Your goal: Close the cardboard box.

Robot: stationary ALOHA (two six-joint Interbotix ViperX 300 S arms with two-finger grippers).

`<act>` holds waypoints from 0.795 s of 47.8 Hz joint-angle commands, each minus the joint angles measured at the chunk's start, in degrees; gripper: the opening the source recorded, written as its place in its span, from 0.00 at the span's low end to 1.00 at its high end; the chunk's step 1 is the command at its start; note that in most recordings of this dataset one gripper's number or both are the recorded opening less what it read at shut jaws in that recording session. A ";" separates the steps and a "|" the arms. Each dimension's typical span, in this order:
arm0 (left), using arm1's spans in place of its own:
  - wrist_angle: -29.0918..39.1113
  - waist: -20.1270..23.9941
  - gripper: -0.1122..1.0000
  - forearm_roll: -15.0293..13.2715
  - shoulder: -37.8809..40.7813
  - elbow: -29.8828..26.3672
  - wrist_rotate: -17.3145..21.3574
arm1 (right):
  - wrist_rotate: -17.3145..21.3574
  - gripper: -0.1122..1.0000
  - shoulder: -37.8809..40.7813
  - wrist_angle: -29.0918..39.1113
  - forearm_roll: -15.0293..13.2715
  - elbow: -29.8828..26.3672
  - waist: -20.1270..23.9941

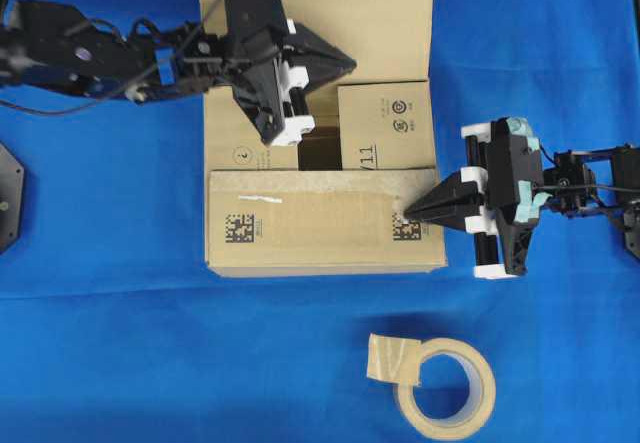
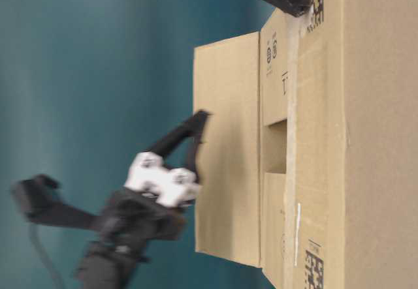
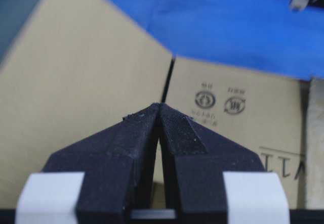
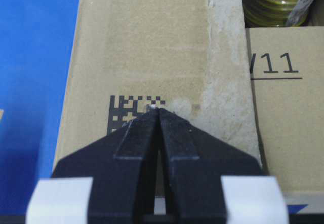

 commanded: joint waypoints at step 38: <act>40.87 15.12 0.11 0.09 5.98 -22.15 9.76 | -0.09 0.10 -0.09 -0.97 -0.18 -0.70 0.09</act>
